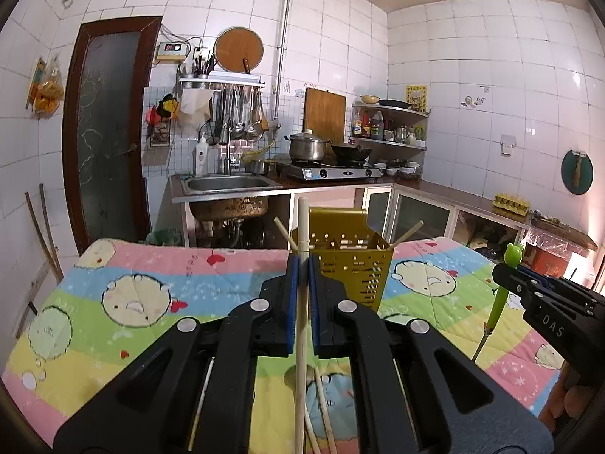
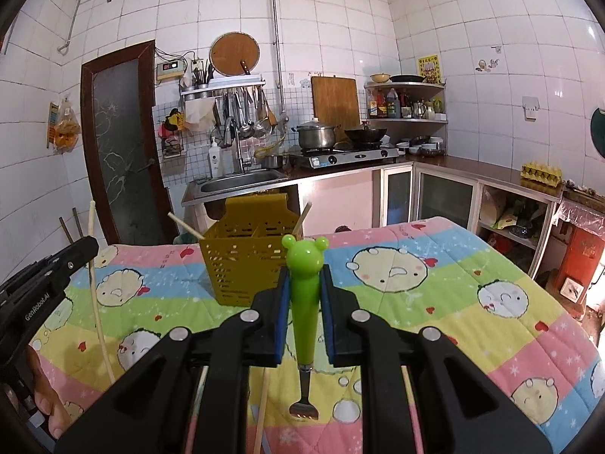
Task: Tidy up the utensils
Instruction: 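Lift the frog fork with the right tool while the left tool lifts its chopstick toward the holder, then carry the frog fork and chopstick over the holder and lower them in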
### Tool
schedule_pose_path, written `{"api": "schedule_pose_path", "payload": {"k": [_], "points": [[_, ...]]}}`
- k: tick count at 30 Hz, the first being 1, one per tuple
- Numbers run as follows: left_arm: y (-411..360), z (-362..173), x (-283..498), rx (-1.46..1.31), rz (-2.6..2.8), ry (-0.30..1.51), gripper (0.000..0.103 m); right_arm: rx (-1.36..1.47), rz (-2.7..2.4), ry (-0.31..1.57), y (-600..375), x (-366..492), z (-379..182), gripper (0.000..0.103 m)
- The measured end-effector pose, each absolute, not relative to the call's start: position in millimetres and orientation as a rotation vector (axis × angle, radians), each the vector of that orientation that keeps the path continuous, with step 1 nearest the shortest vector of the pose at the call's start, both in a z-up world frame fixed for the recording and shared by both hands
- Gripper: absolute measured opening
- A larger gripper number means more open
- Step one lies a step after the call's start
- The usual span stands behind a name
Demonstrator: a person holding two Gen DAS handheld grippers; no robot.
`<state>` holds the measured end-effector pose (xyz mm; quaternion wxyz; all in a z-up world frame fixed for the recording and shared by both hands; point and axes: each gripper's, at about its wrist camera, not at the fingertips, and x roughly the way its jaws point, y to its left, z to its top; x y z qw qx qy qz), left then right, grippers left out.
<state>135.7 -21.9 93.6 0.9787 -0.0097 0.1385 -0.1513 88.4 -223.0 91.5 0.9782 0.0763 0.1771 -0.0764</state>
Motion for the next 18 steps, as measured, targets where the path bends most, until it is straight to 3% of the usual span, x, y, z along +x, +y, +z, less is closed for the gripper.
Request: {"api": "schedule_pose_path", "payload": {"k": [8,18], "points": [[-34,115,159,0.005,-0.307,0.243,0.004,0.138,-0.157,0.328,-226,116,114,0.016],[-59,183,210,-0.011,-0.333,0.135,0.004,0.119,-0.119,0.251,-227,175,174,0.016]]}}
